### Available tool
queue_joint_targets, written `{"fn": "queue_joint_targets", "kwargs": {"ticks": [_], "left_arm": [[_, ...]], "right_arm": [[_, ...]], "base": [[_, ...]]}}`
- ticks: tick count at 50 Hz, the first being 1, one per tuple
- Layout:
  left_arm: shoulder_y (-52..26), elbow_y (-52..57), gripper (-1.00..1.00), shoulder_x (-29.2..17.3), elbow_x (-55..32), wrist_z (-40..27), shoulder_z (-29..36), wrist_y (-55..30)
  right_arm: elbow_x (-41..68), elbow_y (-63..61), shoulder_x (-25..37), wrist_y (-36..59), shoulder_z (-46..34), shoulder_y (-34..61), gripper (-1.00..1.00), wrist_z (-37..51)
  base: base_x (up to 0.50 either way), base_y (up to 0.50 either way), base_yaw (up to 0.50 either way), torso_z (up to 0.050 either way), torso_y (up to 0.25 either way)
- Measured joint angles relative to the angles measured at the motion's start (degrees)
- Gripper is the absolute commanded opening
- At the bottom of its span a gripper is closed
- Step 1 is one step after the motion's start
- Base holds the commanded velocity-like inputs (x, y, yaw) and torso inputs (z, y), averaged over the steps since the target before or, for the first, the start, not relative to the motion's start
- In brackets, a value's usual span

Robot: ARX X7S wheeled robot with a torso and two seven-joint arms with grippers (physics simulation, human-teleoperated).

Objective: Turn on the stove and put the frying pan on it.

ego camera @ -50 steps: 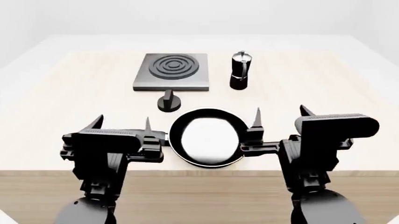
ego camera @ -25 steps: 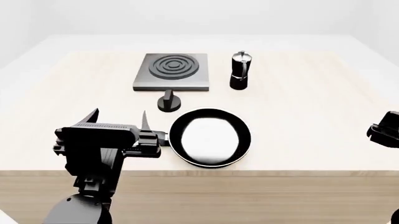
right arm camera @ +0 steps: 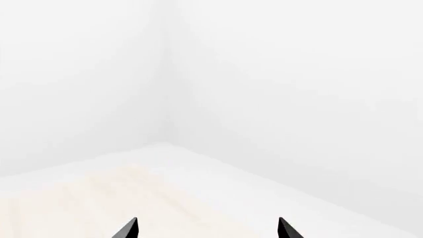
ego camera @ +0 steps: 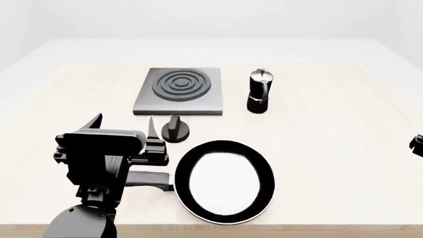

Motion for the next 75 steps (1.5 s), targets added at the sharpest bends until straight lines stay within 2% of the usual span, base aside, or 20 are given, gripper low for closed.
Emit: {"fn": "queue_joint_targets", "kwargs": {"ticks": [32, 46, 50, 53, 56, 60, 64, 67, 71, 75], "left_arm": [[-0.07, -0.09, 1.0, -1.08, -0.88, -1.45, 0.64, 0.2], [-0.17, 0.26, 1.0, -1.34, -1.6, -2.0, 0.6, -0.25], [-1.7, 1.41, 1.0, -1.31, -2.53, -2.21, 0.31, -4.5], [-5.32, 3.37, 1.0, -0.93, -4.38, -2.08, -1.34, -11.98], [-11.09, 1.6, 1.0, -2.98, -11.03, -6.47, -4.49, -19.98], [-20.32, -4.94, 1.0, -8.53, -27.09, -20.74, -4.65, -25.21], [-28.82, -11.57, 1.0, -14.84, -49.18, -39.75, -0.73, -25.77], [-34.43, -15.68, 1.0, -19.3, -68.02, -50.5, 3.22, -24.97], [-40.9, -20.49, 1.0, -24.39, -88.12, -60.49, 8.41, -23.49], [-46.4, -24.39, 1.0, -28.44, -102.34, -67.11, 13.1, -22.36]], "right_arm": [[0.91, 0.77, -0.31, -0.2, 0.23, -0.24, 1.0, -0.27], [0.9, 1.25, -0.32, 0.04, -0.05, -0.21, 1.0, -0.06], [1.0, 1.31, -0.27, 0.2, -0.18, -0.16, 1.0, -0.12], [1.08, 1.27, -0.14, 0.47, -0.38, -0.07, 1.0, -0.18], [1.19, 1.19, -0.01, 0.78, -0.53, 0.05, 1.0, -0.29], [1.34, 1.29, -0.02, 0.88, -0.59, 0.0, 1.0, -0.4], [1.46, 1.47, -0.06, 0.98, -0.81, -0.02, 1.0, -0.44], [1.56, 1.47, 0.02, 1.22, -0.95, 0.06, 1.0, -0.51], [1.65, 1.48, 0.08, 1.37, -1.0, 0.04, 1.0, -0.57], [1.72, 1.55, 0.1, 1.44, -1.12, -0.01, 1.0, -0.59]], "base": [[0.5, 0.0, 0.0, 0.0, 0.001], [0.0, 0.0, 0.0, 0.0, 0.0], [0.0, 0.0, 0.0, 0.0, 0.0], [0.0, 0.0, 0.0, 0.0, 0.0], [0.0, 0.0, 0.0, 0.0, 0.0], [0.0, 0.0, 0.0, 0.0, 0.0], [0.0, 0.0, 0.0, 0.0, 0.0], [0.0, 0.0, 0.0, 0.0, 0.0], [0.0, 0.0, 0.0, 0.0, 0.0], [0.0, 0.0, 0.0, 0.0, 0.0]]}}
